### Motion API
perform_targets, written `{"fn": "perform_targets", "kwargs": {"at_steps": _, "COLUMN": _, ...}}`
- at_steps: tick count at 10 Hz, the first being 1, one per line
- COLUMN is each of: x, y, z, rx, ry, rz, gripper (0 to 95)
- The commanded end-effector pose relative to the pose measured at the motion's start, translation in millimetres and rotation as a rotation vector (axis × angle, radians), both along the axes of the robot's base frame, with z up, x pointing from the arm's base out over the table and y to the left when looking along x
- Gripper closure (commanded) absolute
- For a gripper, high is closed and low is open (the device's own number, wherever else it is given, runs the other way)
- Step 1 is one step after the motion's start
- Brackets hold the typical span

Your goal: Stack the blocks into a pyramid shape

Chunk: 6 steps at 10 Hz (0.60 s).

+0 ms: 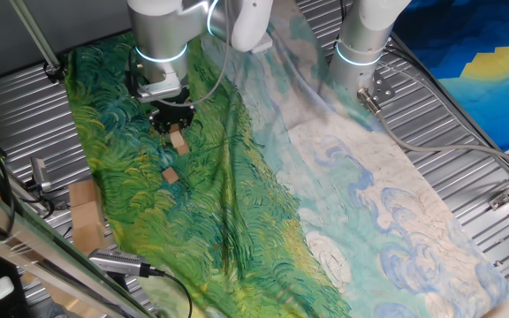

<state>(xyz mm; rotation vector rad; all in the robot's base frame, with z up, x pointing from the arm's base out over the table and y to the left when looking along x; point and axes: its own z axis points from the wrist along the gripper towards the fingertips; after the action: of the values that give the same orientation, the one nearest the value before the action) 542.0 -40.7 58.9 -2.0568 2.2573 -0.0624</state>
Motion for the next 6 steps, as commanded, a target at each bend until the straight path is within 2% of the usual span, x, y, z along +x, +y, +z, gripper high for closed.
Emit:
{"fn": "perform_targets", "kwargs": {"at_steps": 1, "x": -1.0, "y": 0.1, "z": 0.8, "rx": 0.005, "ry": 0.001, "rz": -0.001, "gripper": 76.0}}
{"fn": "perform_targets", "kwargs": {"at_steps": 2, "x": -1.2, "y": 0.1, "z": 1.0, "rx": 0.007, "ry": 0.002, "rz": -0.001, "gripper": 76.0}}
{"fn": "perform_targets", "kwargs": {"at_steps": 3, "x": -1.5, "y": 0.0, "z": 1.1, "rx": 0.008, "ry": 0.003, "rz": -0.002, "gripper": 57.0}}
{"fn": "perform_targets", "kwargs": {"at_steps": 6, "x": -2.4, "y": 0.5, "z": 2.8, "rx": 0.009, "ry": 0.01, "rz": -0.011, "gripper": 57.0}}
